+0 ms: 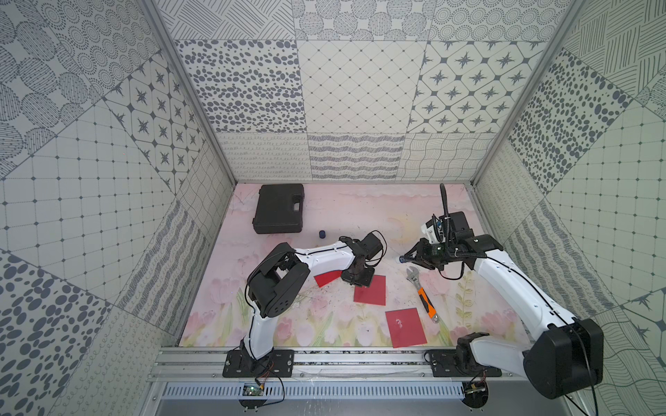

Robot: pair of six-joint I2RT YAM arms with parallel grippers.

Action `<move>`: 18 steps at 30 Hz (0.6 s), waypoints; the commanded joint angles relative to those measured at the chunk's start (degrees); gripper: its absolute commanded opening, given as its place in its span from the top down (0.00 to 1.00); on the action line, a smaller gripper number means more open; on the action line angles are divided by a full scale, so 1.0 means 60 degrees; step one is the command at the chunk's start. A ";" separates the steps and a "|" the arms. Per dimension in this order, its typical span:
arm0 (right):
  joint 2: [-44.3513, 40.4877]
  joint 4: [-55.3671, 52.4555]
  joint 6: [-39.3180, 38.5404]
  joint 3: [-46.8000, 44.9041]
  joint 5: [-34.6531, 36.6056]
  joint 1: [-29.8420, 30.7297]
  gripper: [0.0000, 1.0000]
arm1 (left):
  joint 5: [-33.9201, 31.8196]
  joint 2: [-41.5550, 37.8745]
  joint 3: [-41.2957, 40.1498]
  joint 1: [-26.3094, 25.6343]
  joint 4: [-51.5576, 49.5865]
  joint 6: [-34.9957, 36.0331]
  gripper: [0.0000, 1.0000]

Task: Seal the envelope with a glue stick
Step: Seal the envelope at the center of the board.

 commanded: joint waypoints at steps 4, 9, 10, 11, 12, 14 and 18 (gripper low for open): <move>-0.0027 0.0040 -0.0208 0.0262 0.0076 -0.0034 1.00 | -0.0509 0.0209 -0.0465 0.0106 -0.0050 0.0099 0.98; -0.0046 0.0075 -0.0157 0.0269 0.0036 -0.0026 1.00 | -0.0677 -0.0875 -0.0818 0.0123 0.0237 -0.0211 0.84; -0.0075 0.0055 -0.0149 0.0283 0.0026 -0.0026 1.00 | -0.0689 -0.1095 -0.0857 0.0135 0.0253 -0.0311 0.80; -0.0100 0.0053 -0.0149 0.0286 0.0039 -0.0026 1.00 | -0.0680 -0.1280 -0.0936 0.0125 0.0298 -0.0400 0.77; -0.0118 0.0045 -0.0137 0.0275 0.0050 -0.0028 1.00 | -0.0619 -0.1437 -0.1035 0.0150 0.0365 -0.0475 0.75; -0.0159 0.0006 -0.0142 0.0304 0.0068 -0.0019 1.00 | -0.0416 -0.1710 -0.1306 0.0180 0.0494 -0.0678 0.73; -0.0206 -0.0059 -0.0118 0.0344 0.0079 -0.0020 1.00 | -0.0077 -0.1933 -0.1854 0.0220 0.0673 -0.1033 0.70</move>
